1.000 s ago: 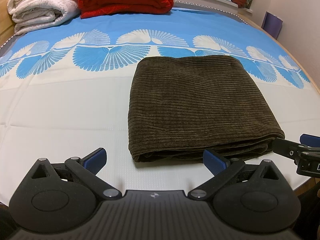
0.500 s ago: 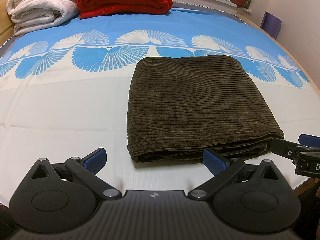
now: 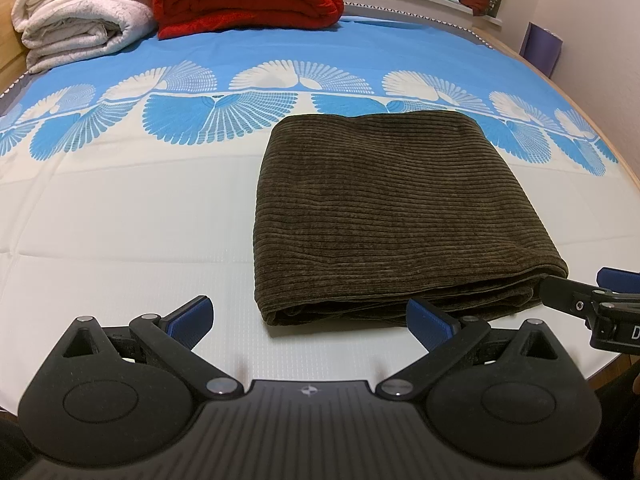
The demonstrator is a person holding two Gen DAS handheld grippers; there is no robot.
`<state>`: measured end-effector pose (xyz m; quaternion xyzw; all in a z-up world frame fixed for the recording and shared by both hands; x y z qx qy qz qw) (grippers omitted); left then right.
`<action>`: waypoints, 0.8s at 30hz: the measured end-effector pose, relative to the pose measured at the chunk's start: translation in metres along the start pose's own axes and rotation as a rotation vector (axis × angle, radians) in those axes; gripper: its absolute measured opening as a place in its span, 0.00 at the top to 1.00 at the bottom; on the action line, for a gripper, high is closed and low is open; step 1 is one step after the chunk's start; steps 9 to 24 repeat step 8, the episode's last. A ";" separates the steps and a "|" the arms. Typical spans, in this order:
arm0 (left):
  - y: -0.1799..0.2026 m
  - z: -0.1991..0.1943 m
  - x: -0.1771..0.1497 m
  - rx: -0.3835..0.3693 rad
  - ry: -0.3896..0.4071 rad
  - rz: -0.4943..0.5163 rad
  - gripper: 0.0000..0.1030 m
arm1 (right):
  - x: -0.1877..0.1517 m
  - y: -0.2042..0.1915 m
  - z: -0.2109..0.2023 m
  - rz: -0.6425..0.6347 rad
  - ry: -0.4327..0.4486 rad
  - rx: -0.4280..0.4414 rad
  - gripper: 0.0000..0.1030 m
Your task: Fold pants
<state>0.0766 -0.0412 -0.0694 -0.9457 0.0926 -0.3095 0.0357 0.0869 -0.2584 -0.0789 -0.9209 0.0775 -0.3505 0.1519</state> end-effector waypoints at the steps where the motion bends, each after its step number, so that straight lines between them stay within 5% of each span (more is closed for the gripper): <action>1: 0.000 0.000 0.000 0.000 0.000 0.001 0.00 | -0.001 0.000 0.000 0.000 0.000 0.000 0.06; 24: -0.001 0.000 -0.001 -0.002 0.001 0.008 0.00 | 0.002 0.001 0.000 0.000 -0.002 0.002 0.06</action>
Point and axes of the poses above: each gripper's, at about its wrist camera, not at the fingertips, and z roughly the way its jaws point, y to its right, x to its top, the point moved 7 cm from there along z, roughly the way its jaws point, and after that the axes turned 15 degrees about z, right-handed, at the moved point
